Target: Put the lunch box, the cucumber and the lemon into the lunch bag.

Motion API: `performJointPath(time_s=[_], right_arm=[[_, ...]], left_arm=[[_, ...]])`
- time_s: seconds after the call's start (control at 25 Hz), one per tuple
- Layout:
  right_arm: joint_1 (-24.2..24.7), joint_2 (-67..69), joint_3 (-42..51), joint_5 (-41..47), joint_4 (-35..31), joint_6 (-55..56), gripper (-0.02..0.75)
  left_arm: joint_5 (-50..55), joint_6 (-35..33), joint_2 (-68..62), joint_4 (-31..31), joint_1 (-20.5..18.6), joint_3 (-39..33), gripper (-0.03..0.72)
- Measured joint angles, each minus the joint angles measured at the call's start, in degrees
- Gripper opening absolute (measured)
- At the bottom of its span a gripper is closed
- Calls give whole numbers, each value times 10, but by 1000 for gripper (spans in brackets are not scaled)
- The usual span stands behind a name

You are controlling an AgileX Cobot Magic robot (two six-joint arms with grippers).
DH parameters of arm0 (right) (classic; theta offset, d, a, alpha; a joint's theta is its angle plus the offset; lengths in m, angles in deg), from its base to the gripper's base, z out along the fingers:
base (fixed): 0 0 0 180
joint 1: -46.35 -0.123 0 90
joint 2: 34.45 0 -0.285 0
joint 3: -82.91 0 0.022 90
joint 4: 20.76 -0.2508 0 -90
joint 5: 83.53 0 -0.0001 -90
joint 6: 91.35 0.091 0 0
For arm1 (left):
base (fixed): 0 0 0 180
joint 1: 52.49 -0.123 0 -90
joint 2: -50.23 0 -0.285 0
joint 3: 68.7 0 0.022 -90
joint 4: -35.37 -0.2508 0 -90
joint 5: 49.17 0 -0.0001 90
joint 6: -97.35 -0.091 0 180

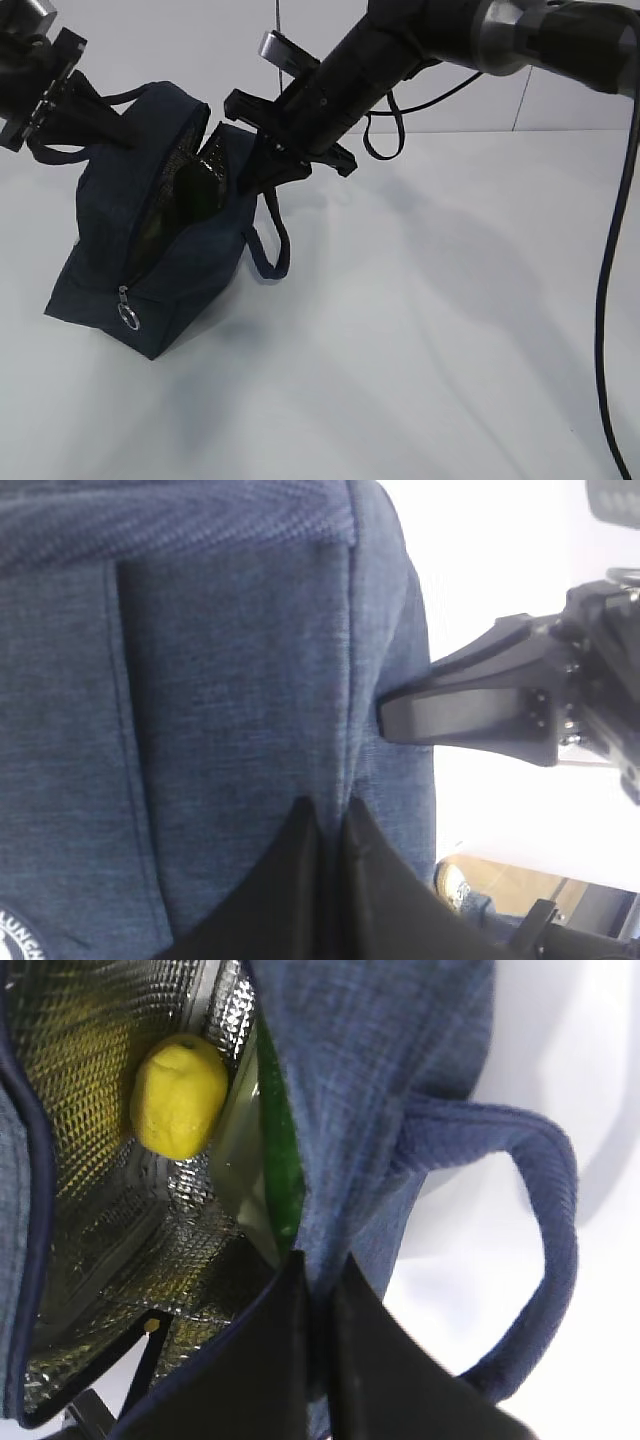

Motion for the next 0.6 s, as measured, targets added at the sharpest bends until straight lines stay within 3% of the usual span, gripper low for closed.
performJointPath(time_s=[0.28,0.6], right_arm=[[0,0,0,10,1,-10,3],[0,-11,0,49,24,-61,3]], left_arm=[[-1,0,-1,7,10,0,-8],[-3,0,-6,57,60,0,-8]])
